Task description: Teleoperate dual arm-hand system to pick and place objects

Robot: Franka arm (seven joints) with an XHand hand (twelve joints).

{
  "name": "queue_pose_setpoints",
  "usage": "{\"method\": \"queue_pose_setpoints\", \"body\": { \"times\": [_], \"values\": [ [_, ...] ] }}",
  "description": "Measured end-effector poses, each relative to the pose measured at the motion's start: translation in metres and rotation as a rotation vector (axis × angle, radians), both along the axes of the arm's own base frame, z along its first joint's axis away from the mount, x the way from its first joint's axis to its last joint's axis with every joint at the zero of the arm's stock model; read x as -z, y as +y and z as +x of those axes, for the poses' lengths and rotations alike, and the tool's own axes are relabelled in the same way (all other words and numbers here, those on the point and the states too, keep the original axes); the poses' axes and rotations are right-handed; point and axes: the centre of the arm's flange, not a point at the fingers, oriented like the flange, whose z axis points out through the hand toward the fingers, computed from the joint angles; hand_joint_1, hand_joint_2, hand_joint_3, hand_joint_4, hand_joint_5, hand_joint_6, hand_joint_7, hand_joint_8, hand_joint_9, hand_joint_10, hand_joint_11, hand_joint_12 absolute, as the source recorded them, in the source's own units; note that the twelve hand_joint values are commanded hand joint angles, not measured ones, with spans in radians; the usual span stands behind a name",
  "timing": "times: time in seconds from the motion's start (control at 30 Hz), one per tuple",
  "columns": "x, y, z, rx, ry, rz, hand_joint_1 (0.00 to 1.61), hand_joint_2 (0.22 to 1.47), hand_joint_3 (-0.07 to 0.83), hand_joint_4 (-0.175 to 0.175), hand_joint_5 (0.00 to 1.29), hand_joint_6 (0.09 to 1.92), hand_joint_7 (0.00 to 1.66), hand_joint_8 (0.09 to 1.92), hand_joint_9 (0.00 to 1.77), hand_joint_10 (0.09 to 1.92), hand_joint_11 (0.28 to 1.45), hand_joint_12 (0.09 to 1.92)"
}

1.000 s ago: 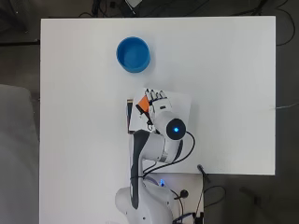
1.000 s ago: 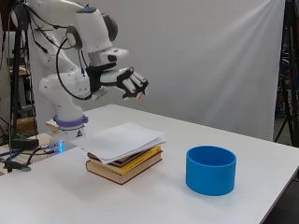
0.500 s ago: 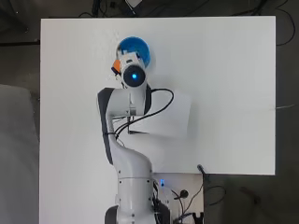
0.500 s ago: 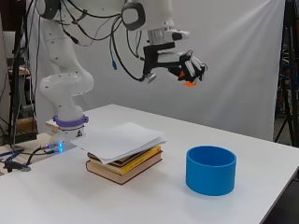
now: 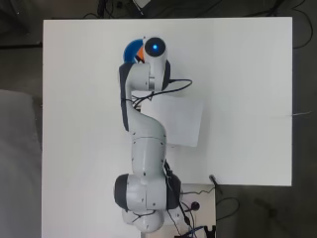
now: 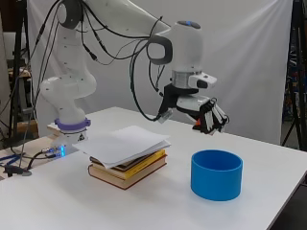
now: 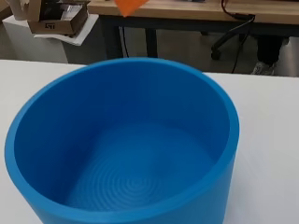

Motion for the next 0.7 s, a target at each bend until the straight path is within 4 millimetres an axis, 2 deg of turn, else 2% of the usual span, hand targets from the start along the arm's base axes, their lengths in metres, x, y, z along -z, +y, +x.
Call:
{"method": "queue_pose_setpoints", "body": {
  "times": [0.1,0.13,0.2,0.3,0.33,0.37,0.4,0.43,0.47,0.57,0.7],
  "values": [
    [0.045,0.000,0.012,-0.014,0.060,0.050,0.99,1.13,0.000,0.175,0.94,1.04,1.47,1.92,1.69,1.92,1.27,1.76],
    [0.054,0.002,0.016,-0.028,0.074,0.071,0.99,1.13,0.000,0.175,0.94,1.04,1.47,1.92,1.69,1.92,1.27,1.76],
    [0.064,0.010,0.024,-0.074,0.081,0.103,0.99,1.14,0.001,0.175,0.93,1.05,1.47,1.92,1.68,1.92,1.25,1.76],
    [0.065,0.018,0.029,-0.146,0.082,0.140,0.99,1.14,0.001,0.175,0.92,1.07,1.47,1.92,1.67,1.92,1.23,1.76],
    [0.067,0.020,0.029,-0.168,0.085,0.147,0.74,1.08,-0.009,0.118,0.60,0.71,1.09,1.35,1.31,1.39,0.96,1.28],
    [0.068,0.022,0.029,-0.183,0.089,0.150,0.44,0.92,-0.036,0.097,0.34,0.40,0.63,0.77,0.78,0.81,0.67,0.79],
    [0.070,0.024,0.030,-0.187,0.097,0.149,0.23,0.81,-0.037,0.090,0.17,0.20,0.33,0.40,0.42,0.43,0.49,0.44],
    [0.073,0.026,0.031,-0.179,0.114,0.144,0.11,0.77,-0.025,0.086,0.08,0.10,0.16,0.20,0.21,0.21,0.41,0.24],
    [0.076,0.028,0.033,-0.160,0.140,0.140,0.05,0.79,-0.009,0.077,0.04,0.09,0.08,0.09,0.12,0.11,0.39,0.12],
    [0.072,0.031,0.046,-0.058,0.209,0.135,0.00,0.92,0.009,0.046,0.00,0.09,0.02,0.09,0.20,0.09,0.46,0.09],
    [0.031,0.032,0.066,0.003,0.154,0.138,0.00,0.95,0.002,0.016,0.03,0.09,0.15,0.09,0.34,0.09,0.51,0.09]
  ]
}}
